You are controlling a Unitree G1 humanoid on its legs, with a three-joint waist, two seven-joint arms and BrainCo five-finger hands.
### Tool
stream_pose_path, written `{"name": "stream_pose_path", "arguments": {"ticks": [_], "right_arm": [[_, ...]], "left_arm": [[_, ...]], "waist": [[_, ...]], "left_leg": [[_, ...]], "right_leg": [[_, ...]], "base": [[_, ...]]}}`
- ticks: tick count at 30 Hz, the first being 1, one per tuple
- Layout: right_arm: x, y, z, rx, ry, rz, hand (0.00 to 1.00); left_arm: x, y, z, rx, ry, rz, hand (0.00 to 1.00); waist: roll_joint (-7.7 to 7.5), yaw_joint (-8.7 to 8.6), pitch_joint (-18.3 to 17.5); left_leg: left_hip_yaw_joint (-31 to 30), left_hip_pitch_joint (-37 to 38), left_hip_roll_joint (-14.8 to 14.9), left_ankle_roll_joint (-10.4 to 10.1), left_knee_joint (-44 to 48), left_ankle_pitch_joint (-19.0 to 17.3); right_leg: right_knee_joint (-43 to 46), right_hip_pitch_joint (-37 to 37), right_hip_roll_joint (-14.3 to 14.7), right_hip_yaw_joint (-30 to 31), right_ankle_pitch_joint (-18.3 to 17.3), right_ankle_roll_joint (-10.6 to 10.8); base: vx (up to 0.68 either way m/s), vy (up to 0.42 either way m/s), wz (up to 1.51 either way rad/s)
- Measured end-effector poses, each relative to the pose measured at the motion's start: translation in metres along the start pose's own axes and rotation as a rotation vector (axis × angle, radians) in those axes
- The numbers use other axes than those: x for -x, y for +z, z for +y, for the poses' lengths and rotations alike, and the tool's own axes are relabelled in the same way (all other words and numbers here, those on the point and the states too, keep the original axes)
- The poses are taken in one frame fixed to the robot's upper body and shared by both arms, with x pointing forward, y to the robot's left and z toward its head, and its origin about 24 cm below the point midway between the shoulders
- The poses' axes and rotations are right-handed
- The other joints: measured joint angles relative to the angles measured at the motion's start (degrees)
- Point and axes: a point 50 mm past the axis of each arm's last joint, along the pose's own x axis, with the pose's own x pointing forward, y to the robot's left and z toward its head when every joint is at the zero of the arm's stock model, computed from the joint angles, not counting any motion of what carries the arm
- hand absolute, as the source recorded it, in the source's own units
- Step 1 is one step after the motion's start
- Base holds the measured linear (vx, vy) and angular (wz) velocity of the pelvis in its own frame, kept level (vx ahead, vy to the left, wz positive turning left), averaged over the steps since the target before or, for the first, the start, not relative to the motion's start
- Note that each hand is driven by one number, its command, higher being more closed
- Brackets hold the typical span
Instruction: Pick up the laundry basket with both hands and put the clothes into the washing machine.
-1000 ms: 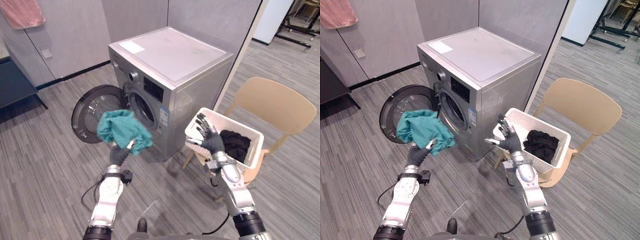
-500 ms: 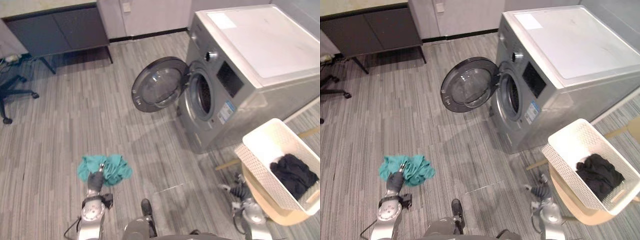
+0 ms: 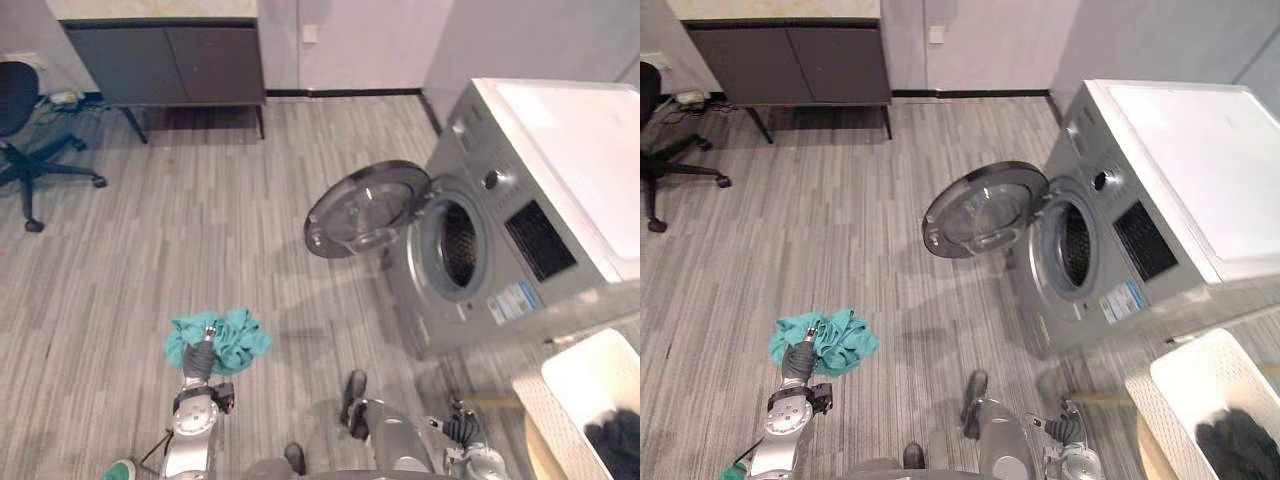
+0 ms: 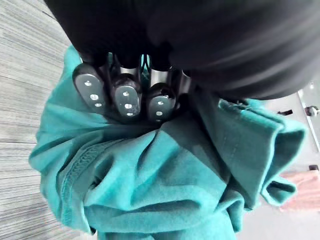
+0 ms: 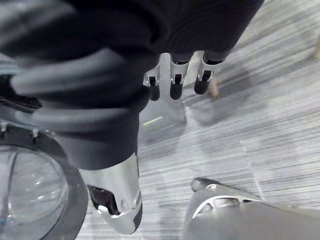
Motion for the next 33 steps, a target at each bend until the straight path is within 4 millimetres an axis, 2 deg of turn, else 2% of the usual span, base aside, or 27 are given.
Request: {"name": "stream_pose_path", "arguments": {"ticks": [1, 2, 3, 4, 6, 8, 9, 11, 12, 13, 14, 15, 17, 19, 20, 21, 22, 23, 24, 25, 27, 28, 29, 30, 31, 32, 33], "right_arm": [[-0.001, 0.007, 0.001, 0.011, 0.008, -0.031, 0.0], [-0.003, 0.02, 0.002, 0.017, 0.019, -0.082, 0.0], [-0.003, 0.028, 0.003, 0.003, 0.018, -0.115, 0.0], [-0.004, 0.03, 0.003, 0.001, 0.019, -0.123, 0.0], [-0.005, 0.036, 0.004, -0.001, 0.018, -0.144, 0.0], [-0.004, 0.036, 0.005, -0.005, 0.019, -0.142, 0.0], [-0.004, 0.036, 0.005, -0.006, 0.018, -0.142, 0.0], [-0.004, 0.037, 0.008, -0.009, 0.024, -0.144, 0.0], [-0.003, 0.036, 0.004, 0.002, 0.015, -0.144, 0.0], [-0.005, 0.033, 0.006, 0.002, 0.017, -0.126, 0.0], [-0.003, 0.031, 0.01, -0.006, 0.024, -0.116, 0.0], [0.002, 0.025, 0.016, 0.002, 0.042, -0.105, 0.0], [0.004, 0.022, 0.022, 0.015, 0.061, -0.097, 0.0], [0.002, 0.024, 0.026, 0.02, 0.073, -0.099, 0.0], [0.001, 0.022, 0.028, 0.022, 0.076, -0.088, 0.0], [-0.006, 0.024, 0.033, 0.03, 0.093, -0.082, 0.0], [-0.012, 0.021, 0.037, 0.063, 0.111, -0.05, 0.0], [-0.014, 0.018, 0.037, 0.085, 0.116, -0.032, 0.0], [-0.017, 0.013, 0.034, 0.123, 0.118, -0.004, 0.0], [-0.017, 0.011, 0.031, 0.13, 0.113, 0.007, 0.0], [-0.017, 0.003, 0.022, 0.154, 0.096, 0.036, 0.0], [-0.017, 0.0, 0.017, 0.166, 0.091, 0.052, 0.0], [-0.017, -0.001, 0.017, 0.166, 0.089, 0.053, 0.0], [-0.017, -0.002, 0.015, 0.159, 0.082, 0.057, 0.0], [-0.017, -0.002, 0.014, 0.156, 0.076, 0.058, 0.0], [-0.017, -0.001, 0.014, 0.156, 0.074, 0.054, 0.0], [-0.018, 0.001, 0.014, 0.147, 0.069, 0.044, 0.0]], "left_arm": [[0.004, -0.003, 0.001, 0.006, -0.001, 0.008, 1.0], [0.007, -0.006, 0.0, 0.006, -0.008, 0.02, 1.0], [0.007, -0.005, -0.003, 0.008, -0.02, 0.016, 1.0], [0.007, -0.005, -0.005, 0.009, -0.029, 0.015, 1.0], [0.009, -0.002, -0.011, 0.032, -0.053, 0.006, 1.0], [0.01, 0.001, -0.015, 0.052, -0.057, -0.001, 1.0], [0.01, 0.003, -0.016, 0.055, -0.057, -0.011, 1.0], [0.011, 0.005, -0.016, 0.05, -0.061, -0.023, 1.0], [0.013, 0.004, -0.019, 0.052, -0.069, -0.018, 1.0], [0.014, 0.001, -0.02, 0.036, -0.088, -0.007, 1.0], [0.012, 0.001, -0.019, 0.024, -0.095, -0.01, 1.0], [0.011, 0.004, -0.018, 0.019, -0.102, -0.021, 1.0], [0.013, 0.001, -0.015, 0.014, -0.097, -0.013, 1.0], [0.014, -0.001, -0.011, 0.003, -0.089, -0.01, 1.0], [0.013, 0.0, -0.009, -0.001, -0.083, -0.013, 1.0], [0.012, -0.001, -0.002, -0.004, -0.059, -0.013, 1.0], [0.01, -0.002, 0.004, -0.014, -0.041, -0.01, 1.0], [0.01, -0.002, 0.006, -0.021, -0.04, -0.008, 1.0], [0.009, -0.003, 0.008, -0.036, -0.038, -0.008, 1.0], [0.008, -0.003, 0.009, -0.042, -0.038, -0.008, 1.0], [0.005, -0.004, 0.012, -0.062, -0.032, -0.005, 1.0], [0.007, -0.006, 0.014, -0.063, -0.026, 0.003, 1.0], [0.007, -0.006, 0.014, -0.063, -0.026, 0.005, 1.0], [0.007, -0.006, 0.013, -0.058, -0.021, 0.005, 1.0], [0.008, -0.006, 0.012, -0.057, -0.011, 0.006, 1.0], [0.008, -0.006, 0.011, -0.062, -0.016, 0.003, 1.0], [0.008, -0.004, 0.007, -0.071, -0.03, -0.006, 1.0]], "waist": [[0.48, 0.78, 0.0], [0.84, 2.38, -0.1], [0.31, 2.88, -0.1], [-0.1, 2.87, -0.2], [-0.64, 3.09, -0.3], [-0.69, 4.05, -0.4], [-0.63, 4.51, -0.4], [-0.54, 4.62, -0.6], [1.62, 4.46, -1.8], [2.13, 4.21, -2.4], [1.23, 3.9, -2.6], [-0.41, 4.26, -3.5], [-1.03, 4.24, -3.9], [-1.66, 4.28, -4.4], [-1.7, 4.27, -4.4], [-1.08, 4.34, -4.1], [-1.28, 4.21, -4.1], [-1.19, 4.17, -4.1], [-0.73, 4.2, -4.0], [-0.83, 4.06, -4.1], [0.76, 3.81, -3.5], [1.67, 4.2, -3.1], [1.91, 4.16, -2.8], [2.25, 4.2, -2.3], [2.33, 4.32, -2.1], [2.08, 4.32, -2.1], [1.14, 4.52, -1.7]], "left_leg": [[0.4, -2.0, 2.8, 0.2, 6.3, 1.4], [0.8, -5.0, 6.3, 0.4, 14.2, 1.0], [1.2, -8.0, 7.8, 1.6, 16.2, 0.2], [1.7, -9.1, 8.1, 1.7, 15.4, -0.5], [2.6, -11.7, 8.6, 3.4, 8.1, -2.4], [0.4, -11.5, 6.7, 2.8, -2.5, -3.1], [-3.0, -10.9, 5.0, 2.5, -9.6, -2.9], [-8.1, -8.8, 2.5, 1.3, -20.0, -1.5], [-11.6, -7.4, 2.5, 1.3, -26.6, 5.7], [-11.4, -6.1, 3.4, -2.6, -25.7, 2.9], [-9.8, -5.4, 3.0, -2.0, -25.2, 2.5], [-5.0, -3.2, 2.4, -1.0, -25.3, 0.6], [0.1, -1.0, 2.6, -0.4, -24.6, -1.1], [7.9, 1.4, 3.5, 0.1, -24.5, -2.9], [9.8, 1.8, 4.0, 0.1, -24.5, -3.1], [13.5, 2.4, 5.0, 0.1, -25.2, -3.1], [17.3, 3.7, 5.3, 0.1, -26.6, -3.2], [18.7, 4.3, 5.4, 0.0, -27.1, -3.1], [19.7, 4.9, 5.6, -0.6, -27.3, -3.3], [19.8, 5.0, 5.7, -0.8, -27.2, -3.5], [19.2, 5.0, 6.4, -1.5, -26.7, -2.7], [17.1, 3.9, 8.1, -0.8, -22.5, -2.2], [15.2, 3.0, 9.0, 0.0, -19.4, -1.8], [11.7, 1.3, 11.2, 2.0, -11.9, -0.5], [8.9, 0.0, 12.2, 4.8, -6.7, 1.4], [5.9, -1.5, 12.6, 6.4, -2.6, 4.7], [2.9, -3.6, 12.3, 6.0, 0.5, 4.8]], "right_leg": [[-0.5, 1.7, 1.7, 1.5, -0.7, -0.6], [-1.6, 4.4, 4.0, 4.7, -1.4, -1.3], [-3.6, 6.6, 4.5, 6.8, -1.5, -1.5], [-4.3, 7.5, 4.5, 8.0, -1.5, -1.5], [-6.2, 10.0, 4.5, 12.8, -1.5, -1.5], [-6.5, 11.7, 4.4, 18.7, -1.5, -1.5], [-6.3, 12.3, 4.3, 21.4, -1.5, -1.4], [-4.8, 12.3, 4.0, 23.9, -3.2, 1.5], [-3.3, 11.5, 5.3, 25.5, -5.6, 4.6], [-2.1, 11.1, 5.7, 28.0, -7.9, 6.3], [-1.2, 10.6, 5.1, 29.0, -8.0, 6.5], [0.0, 9.9, 3.7, 31.7, -8.6, 7.7], [0.0, 9.6, 3.4, 35.4, -8.2, 8.8], [-0.2, 7.4, 3.3, 37.7, -6.9, 10.4], [-0.5, 6.3, 3.2, 36.5, -6.0, 10.6], [-1.6, 4.3, 2.2, 30.4, -4.1, 9.7], [-1.9, 3.2, -0.7, 19.5, -3.7, 8.4], [-1.9, 3.0, -2.3, 13.8, -3.3, 7.5], [-2.1, 3.7, -6.0, 3.2, -2.6, 6.6], [-2.3, 4.2, -7.0, -0.4, -2.2, 6.9], [-3.1, 4.8, -6.2, -0.9, -1.6, 8.5], [-2.9, 5.6, -5.4, -0.4, -2.1, 8.6], [-2.9, 6.3, -5.1, -0.4, -2.2, 8.4], [-3.3, 8.1, -4.0, 0.1, -2.7, 7.9], [-3.6, 9.7, -3.2, 1.0, -3.4, 7.6], [-3.8, 10.8, -2.8, 2.3, -4.1, 6.7], [-4.3, 11.8, -2.9, 3.8, -4.4, 6.4]], "base": [[0.56, -0.124, -1.17], [0.54, -0.07, -1.4], [0.51, -0.061, -1.26], [0.56, -0.045, -1.03], [0.49, 0.043, -1.21], [0.36, 0.194, -1.51], [0.27, 0.257, -1.41], [0.23, 0.262, -1.41], [0.24, 0.371, -1.61], [0.27, 0.413, -1.49], [0.18, 0.311, -1.47], [0.11, 0.223, -1.32], [0.06, 0.214, -1.46], [-0.02, 0.155, -1.64], [-0.05, 0.095, -1.68], [-0.06, 0.051, -1.61], [-0.05, 0.035, -1.53], [-0.03, 0.009, -1.2], [0.0, -0.004, -0.73], [0.02, -0.017, -0.49], [0.09, -0.114, -0.14], [0.1, -0.149, -0.19], [0.09, -0.229, -0.26], [0.02, -0.159, -0.24], [0.04, -0.228, -0.41], [0.04, -0.113, -0.54], [0.11, -0.069, -0.63]]}}
